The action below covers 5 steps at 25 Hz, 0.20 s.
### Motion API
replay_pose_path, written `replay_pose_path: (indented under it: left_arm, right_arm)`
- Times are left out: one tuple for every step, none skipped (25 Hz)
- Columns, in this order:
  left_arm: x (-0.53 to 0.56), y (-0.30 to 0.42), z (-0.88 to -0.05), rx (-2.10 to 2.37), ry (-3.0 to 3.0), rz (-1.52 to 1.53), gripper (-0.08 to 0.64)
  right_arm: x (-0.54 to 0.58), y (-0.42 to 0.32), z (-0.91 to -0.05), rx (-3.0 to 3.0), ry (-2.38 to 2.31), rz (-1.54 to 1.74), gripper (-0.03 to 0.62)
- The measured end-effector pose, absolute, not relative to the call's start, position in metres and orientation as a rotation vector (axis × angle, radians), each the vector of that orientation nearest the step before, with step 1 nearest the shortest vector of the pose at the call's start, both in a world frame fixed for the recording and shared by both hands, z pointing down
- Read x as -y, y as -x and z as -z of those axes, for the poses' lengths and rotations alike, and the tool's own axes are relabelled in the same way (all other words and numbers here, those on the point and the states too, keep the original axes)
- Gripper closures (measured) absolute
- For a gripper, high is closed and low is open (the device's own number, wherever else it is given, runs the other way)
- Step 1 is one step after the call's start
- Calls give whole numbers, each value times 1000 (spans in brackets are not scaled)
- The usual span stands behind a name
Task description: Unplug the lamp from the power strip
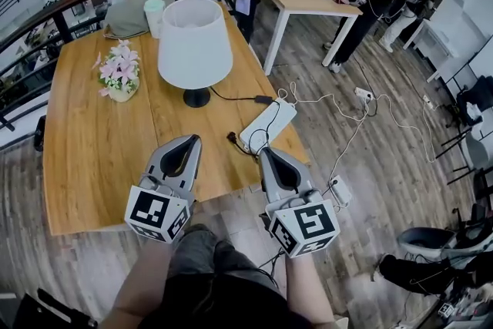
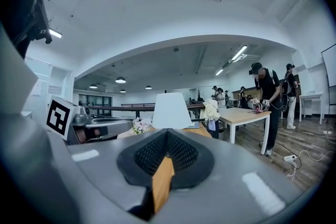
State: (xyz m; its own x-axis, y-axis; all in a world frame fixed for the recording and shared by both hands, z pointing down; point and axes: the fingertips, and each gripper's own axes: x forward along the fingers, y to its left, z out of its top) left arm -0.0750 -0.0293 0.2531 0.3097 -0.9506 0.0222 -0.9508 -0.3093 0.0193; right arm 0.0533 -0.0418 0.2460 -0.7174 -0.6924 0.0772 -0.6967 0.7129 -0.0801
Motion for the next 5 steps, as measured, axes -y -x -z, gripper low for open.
replay_pose_path:
  left_arm:
    - [27, 75, -254, 1834, -2517, -7, 565]
    - [24, 75, -253, 1838, -2516, -3, 565]
    - [22, 75, -253, 1843, -2517, 1, 565]
    - [19, 75, -252, 1847, -2518, 4, 565]
    - [17, 75, -251, 1851, -2518, 8, 565]
  right_arm:
    - [39, -54, -245, 2873, -1162, -155, 586]
    - [37, -54, -243, 2877, -1161, -150, 586]
    - [34, -55, -242, 2882, -1160, -145, 586]
    - [32, -55, -241, 2887, -1158, -141, 586]
    - [29, -56, -240, 2891, -1156, -136, 586]
